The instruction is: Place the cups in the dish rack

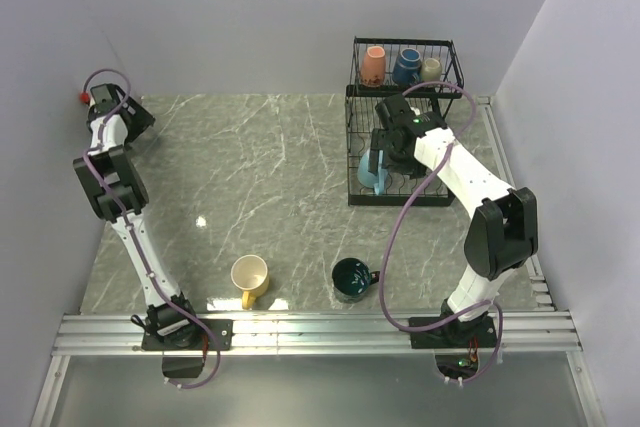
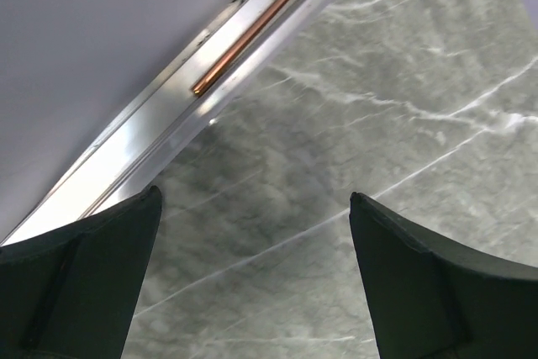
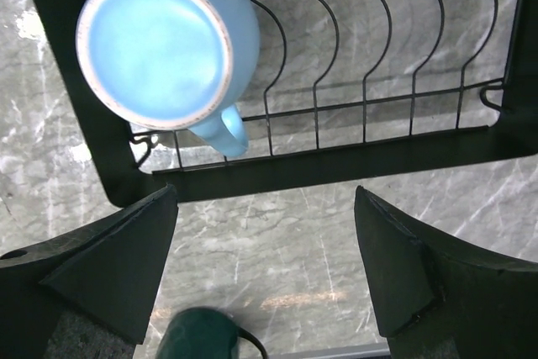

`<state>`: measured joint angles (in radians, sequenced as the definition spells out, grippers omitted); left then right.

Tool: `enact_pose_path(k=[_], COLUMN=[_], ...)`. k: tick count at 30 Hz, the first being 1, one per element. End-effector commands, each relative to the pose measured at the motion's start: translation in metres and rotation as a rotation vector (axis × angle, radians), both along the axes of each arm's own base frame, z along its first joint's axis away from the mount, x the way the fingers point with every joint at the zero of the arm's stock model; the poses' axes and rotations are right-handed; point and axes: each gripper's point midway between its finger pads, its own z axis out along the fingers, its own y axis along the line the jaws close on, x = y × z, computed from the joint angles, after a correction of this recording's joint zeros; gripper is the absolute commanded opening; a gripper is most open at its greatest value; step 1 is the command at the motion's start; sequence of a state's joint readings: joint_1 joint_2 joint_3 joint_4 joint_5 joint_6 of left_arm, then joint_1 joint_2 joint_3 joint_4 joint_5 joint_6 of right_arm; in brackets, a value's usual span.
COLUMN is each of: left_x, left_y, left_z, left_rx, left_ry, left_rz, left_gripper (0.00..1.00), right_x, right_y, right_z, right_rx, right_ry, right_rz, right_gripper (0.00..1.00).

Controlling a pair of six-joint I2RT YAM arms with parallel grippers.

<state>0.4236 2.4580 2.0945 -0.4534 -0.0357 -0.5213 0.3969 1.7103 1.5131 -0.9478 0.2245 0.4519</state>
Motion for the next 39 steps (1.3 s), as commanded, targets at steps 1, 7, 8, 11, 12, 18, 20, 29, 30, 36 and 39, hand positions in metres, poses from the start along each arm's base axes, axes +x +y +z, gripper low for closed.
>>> enact_pose_path(k=[1,7,8,11,12,18,20,29,30,36,39], left_x=[0.014,0.023,0.024,0.021,0.019,0.000,-0.009,-0.085,-0.096,-0.187,-0.236], left_y=[0.012,0.005,0.000,-0.021,-0.032,-0.106,-0.130,-0.251,-0.265,-0.350,-0.362], left_z=[-0.013,-0.004,0.003,0.034,0.053,0.132,0.142,0.176,0.179,0.152,0.146], left_rx=[-0.031,-0.063,-0.070,-0.079,-0.086,-0.114,-0.127,-0.168,-0.152,-0.150,-0.188], left_ry=[-0.054,-0.092,-0.112,-0.184,-0.212,-0.345,-0.353,-0.270,-0.253,-0.055,0.020], left_rz=[-0.013,-0.041,-0.051,-0.080,-0.104,-0.208,-0.235,-0.437,-0.479,-0.635,-0.657], left_gripper=[0.99,0.99,0.99,0.99,0.99,0.99,0.99,0.99,0.99,0.99,0.99], right_x=[0.002,-0.001,-0.001,0.001,0.002,0.010,0.009,-0.022,-0.028,-0.058,-0.076], right_y=[-0.003,-0.005,-0.005,-0.002,-0.002,-0.001,-0.005,-0.014,-0.016,-0.023,-0.026], right_z=[0.023,0.028,0.028,0.034,0.037,0.069,0.077,0.109,0.113,0.130,0.132], right_rx=[-0.012,-0.012,-0.010,0.003,0.008,0.028,0.025,0.111,0.123,0.191,0.233], right_ry=[-0.059,-0.062,-0.065,-0.084,-0.093,-0.189,-0.211,-0.311,-0.325,-0.388,-0.407], right_rz=[-0.018,-0.022,-0.025,-0.019,-0.018,-0.016,-0.021,-0.067,-0.071,-0.079,-0.086], right_gripper=[0.92,0.92,0.92,0.92,0.92,0.92,0.92,0.93,0.93,0.93,0.93])
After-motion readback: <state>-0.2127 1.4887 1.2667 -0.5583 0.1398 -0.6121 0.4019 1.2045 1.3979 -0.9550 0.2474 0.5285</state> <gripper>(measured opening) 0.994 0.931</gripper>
